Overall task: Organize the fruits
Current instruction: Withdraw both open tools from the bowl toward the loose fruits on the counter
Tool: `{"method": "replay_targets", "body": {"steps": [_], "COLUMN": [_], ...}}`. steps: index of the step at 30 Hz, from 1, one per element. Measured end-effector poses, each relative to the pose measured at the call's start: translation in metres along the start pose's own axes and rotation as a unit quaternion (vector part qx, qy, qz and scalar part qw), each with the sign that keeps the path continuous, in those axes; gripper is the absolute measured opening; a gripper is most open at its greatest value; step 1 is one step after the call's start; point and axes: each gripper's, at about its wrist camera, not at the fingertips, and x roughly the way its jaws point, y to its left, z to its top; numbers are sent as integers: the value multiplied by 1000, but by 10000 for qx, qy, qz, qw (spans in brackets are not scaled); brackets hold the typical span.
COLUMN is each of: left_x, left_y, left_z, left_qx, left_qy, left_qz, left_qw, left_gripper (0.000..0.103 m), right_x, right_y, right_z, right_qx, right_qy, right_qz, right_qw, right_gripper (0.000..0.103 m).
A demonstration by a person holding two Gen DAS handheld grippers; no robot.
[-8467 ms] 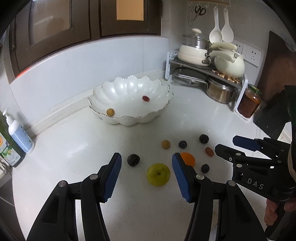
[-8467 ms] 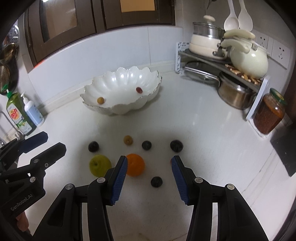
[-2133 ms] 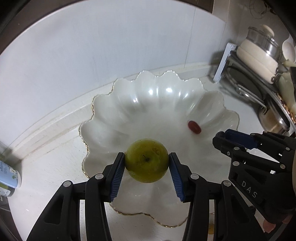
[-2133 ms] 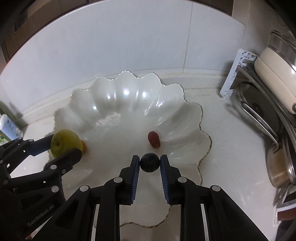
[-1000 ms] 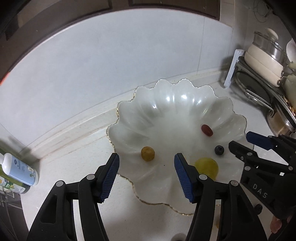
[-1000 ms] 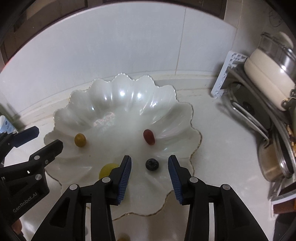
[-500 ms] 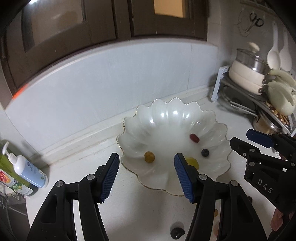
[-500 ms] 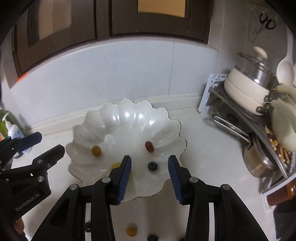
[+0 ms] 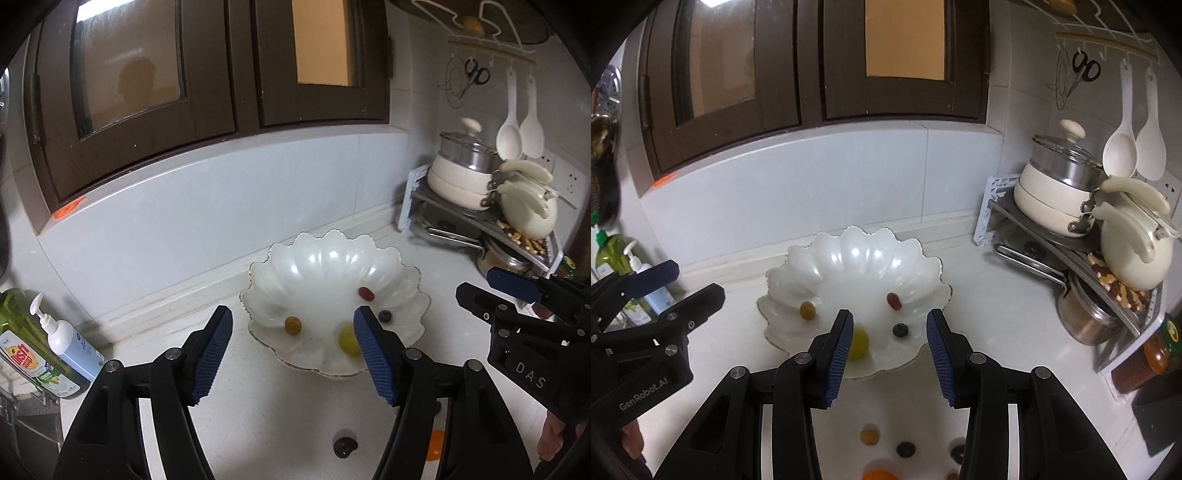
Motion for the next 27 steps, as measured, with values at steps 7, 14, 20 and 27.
{"method": "replay_targets", "body": {"steps": [7, 14, 20, 27], "left_x": [-23, -39, -49, -58], "left_y": [1, 0, -4, -7], "left_z": [-10, -23, -35, -50], "left_qx": [9, 74, 251, 338], "left_qy": [-130, -191, -293, -340], "left_qz": [-99, -167, -77, -64], "left_qw": [9999, 9996, 9992, 9988], "left_gripper": [68, 68, 68, 68], "right_x": [-25, -45, -52, -58], "right_y": [4, 9, 14, 14], "right_z": [-12, -29, -45, -68], "right_qx": [39, 121, 128, 313], "right_qy": [-192, -427, -369, -293], "right_qz": [-59, -144, -117, -163], "right_qw": [9998, 9989, 9992, 9989], "right_gripper": [43, 43, 43, 43]}}
